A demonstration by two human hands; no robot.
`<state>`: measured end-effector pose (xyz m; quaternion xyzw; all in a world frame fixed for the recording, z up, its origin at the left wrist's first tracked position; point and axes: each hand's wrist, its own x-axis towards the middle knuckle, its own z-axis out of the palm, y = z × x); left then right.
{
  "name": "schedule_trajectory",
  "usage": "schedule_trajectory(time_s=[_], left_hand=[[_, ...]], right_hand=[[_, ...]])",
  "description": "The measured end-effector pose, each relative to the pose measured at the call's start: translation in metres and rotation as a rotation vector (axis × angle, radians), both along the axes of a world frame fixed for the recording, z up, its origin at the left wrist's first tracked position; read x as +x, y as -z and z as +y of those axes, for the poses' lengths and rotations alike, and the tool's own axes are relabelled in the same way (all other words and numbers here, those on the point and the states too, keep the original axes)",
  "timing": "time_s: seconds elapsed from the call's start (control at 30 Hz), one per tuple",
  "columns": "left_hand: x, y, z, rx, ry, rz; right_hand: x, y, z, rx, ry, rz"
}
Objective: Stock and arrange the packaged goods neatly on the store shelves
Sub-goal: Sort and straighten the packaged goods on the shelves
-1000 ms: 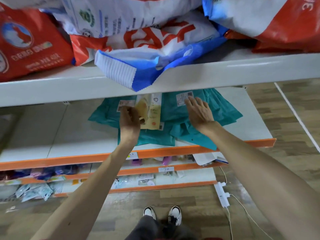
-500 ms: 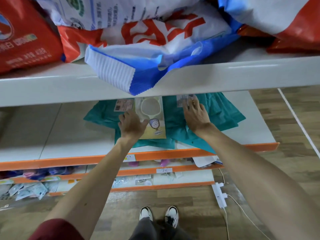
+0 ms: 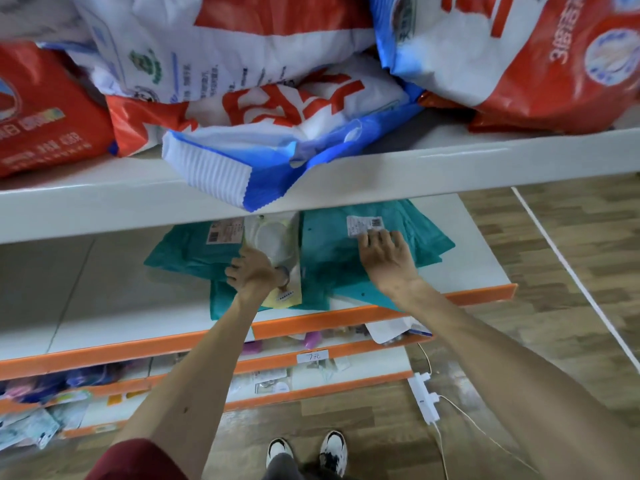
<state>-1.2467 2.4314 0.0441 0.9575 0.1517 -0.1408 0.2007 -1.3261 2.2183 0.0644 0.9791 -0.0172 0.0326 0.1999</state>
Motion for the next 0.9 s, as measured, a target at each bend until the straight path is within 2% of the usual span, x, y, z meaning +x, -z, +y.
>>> schedule_trajectory(time_s=[0.1,0.23,0.27,0.37,0.47,0.53,0.6,0.7,0.83,0.9], left_hand=[[-0.003,-0.006,0.002,-0.034,0.055,-0.012],[0.0,-0.018,0.005,-0.113,0.204,-0.101],[0.001,-0.021,0.008,-0.135,0.231,-0.119],[0.002,-0.028,0.022,-0.246,0.159,-0.107],[0.002,-0.029,0.034,-0.276,0.166,-0.084],[0.0,-0.028,0.039,-0.31,0.15,-0.053],[-0.002,-0.025,0.041,-0.392,0.121,-0.013],[-0.002,-0.025,0.04,-0.469,0.056,0.014],[0.0,-0.017,0.031,-0.503,-0.04,-0.014],[-0.001,-0.014,0.026,-0.515,-0.07,-0.03]], right_hand=[[0.003,-0.042,-0.005,0.146,0.004,-0.078],[0.016,-0.085,-0.008,0.353,0.169,-0.244],[0.018,-0.085,-0.015,0.464,0.216,-0.273],[0.018,-0.083,-0.028,0.88,0.391,-0.17],[0.023,-0.086,-0.025,1.285,0.43,-0.428],[0.025,-0.077,-0.02,1.492,0.548,-0.342],[0.022,-0.049,-0.023,1.546,0.717,-0.262],[0.015,-0.01,-0.03,1.582,0.871,-0.242],[0.007,0.01,-0.03,1.761,0.961,-0.196],[0.005,0.014,-0.029,1.761,0.966,-0.204]])
